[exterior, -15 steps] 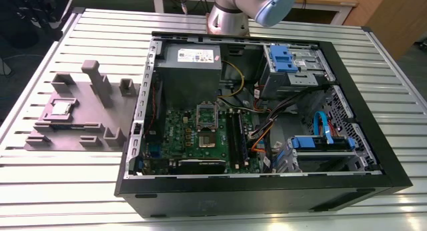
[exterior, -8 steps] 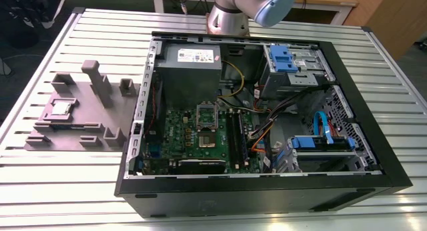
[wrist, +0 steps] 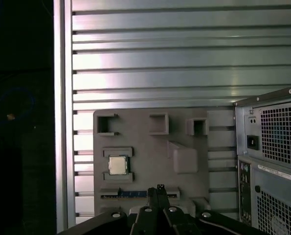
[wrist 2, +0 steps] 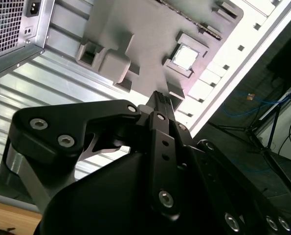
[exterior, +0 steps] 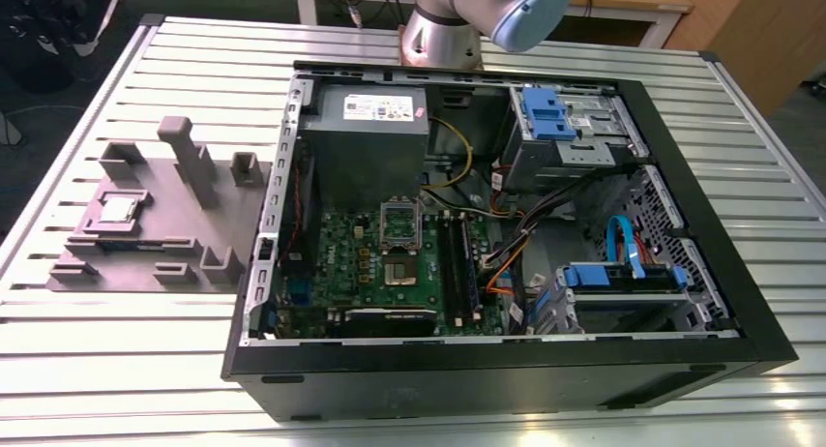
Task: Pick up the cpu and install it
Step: 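Reach for the cpu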
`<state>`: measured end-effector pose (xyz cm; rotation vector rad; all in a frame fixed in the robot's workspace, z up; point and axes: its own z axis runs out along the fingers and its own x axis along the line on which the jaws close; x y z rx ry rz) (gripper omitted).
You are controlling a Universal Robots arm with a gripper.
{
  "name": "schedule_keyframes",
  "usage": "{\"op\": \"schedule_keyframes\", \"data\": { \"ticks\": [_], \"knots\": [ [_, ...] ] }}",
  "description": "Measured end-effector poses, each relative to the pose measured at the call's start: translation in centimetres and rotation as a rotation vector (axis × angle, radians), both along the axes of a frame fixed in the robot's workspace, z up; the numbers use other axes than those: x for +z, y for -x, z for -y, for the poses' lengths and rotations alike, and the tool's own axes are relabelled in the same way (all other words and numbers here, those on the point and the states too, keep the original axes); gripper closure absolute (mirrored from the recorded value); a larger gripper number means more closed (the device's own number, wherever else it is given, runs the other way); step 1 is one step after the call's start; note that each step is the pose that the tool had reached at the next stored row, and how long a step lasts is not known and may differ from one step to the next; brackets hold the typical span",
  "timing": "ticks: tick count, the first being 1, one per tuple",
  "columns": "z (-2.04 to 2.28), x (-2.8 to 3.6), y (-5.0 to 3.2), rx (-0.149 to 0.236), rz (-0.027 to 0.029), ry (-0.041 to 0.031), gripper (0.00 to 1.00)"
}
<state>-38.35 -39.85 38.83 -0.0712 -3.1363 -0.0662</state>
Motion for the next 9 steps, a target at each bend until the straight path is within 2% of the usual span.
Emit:
{"op": "schedule_keyframes", "data": {
  "ticks": [9],
  "knots": [
    [-0.03,-0.19,1.24,0.0,0.0,0.0,0.89]
  ]
}}
